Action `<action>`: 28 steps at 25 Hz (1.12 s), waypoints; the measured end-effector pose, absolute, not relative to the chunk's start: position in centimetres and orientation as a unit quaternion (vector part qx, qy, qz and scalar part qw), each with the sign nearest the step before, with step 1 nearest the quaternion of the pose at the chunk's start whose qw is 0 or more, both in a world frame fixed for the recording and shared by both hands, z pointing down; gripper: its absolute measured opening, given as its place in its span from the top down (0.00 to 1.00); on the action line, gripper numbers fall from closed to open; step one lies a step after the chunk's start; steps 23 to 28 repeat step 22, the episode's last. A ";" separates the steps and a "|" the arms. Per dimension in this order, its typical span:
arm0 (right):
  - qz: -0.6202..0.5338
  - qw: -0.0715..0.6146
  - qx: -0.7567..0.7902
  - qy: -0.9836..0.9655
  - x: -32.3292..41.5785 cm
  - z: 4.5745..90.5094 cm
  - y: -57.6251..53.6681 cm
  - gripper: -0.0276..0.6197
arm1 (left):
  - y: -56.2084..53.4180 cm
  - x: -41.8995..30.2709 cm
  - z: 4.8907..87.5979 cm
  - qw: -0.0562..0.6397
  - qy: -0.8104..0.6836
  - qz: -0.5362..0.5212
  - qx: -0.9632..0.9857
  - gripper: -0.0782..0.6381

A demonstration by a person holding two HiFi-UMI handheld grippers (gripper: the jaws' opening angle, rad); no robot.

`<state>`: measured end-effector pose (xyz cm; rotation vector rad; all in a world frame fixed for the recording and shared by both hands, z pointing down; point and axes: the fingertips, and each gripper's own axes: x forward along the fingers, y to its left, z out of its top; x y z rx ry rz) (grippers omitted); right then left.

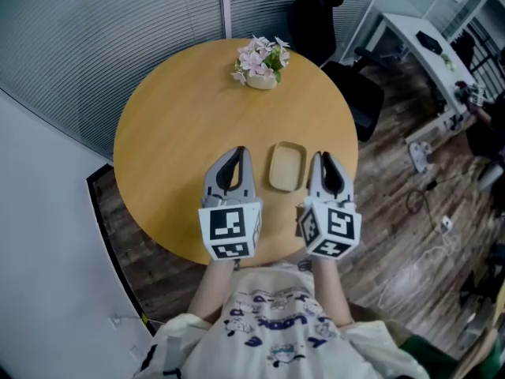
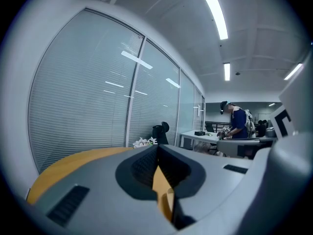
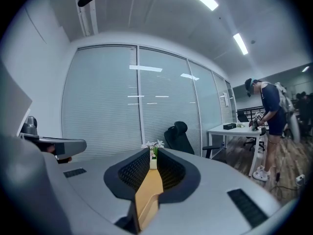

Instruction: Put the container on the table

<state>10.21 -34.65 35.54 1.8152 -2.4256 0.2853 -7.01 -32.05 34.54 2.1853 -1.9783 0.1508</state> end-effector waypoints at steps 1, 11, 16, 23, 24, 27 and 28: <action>0.091 0.048 0.596 -0.796 10.2 35.3 -34.6 0.89 | -32.0 -7.1 34.4 0.094 -0.667 0.050 0.737 0.89; 0.082 0.039 0.601 -0.794 10.1 34.1 -33.9 0.89 | -31.6 -7.1 33.3 0.085 -0.664 0.041 0.742 0.89; 0.080 0.037 0.601 -0.794 10.1 33.7 -33.8 0.89 | -31.4 -6.9 33.1 0.084 -0.662 0.040 0.744 0.89; 0.077 0.034 0.600 -0.795 10.1 33.6 -33.4 0.89 | -30.9 -6.9 32.9 0.083 -0.663 0.038 0.743 0.89; 0.077 0.034 0.600 -0.795 10.1 33.6 -33.4 0.89 | -30.9 -6.9 32.9 0.083 -0.663 0.038 0.743 0.89; 0.077 0.034 0.600 -0.795 10.1 33.6 -33.4 0.89 | -30.9 -6.9 32.9 0.083 -0.663 0.038 0.743 0.89; 0.077 0.034 0.600 -0.795 10.1 33.6 -33.4 0.89 | -30.9 -6.9 32.9 0.083 -0.663 0.038 0.743 0.89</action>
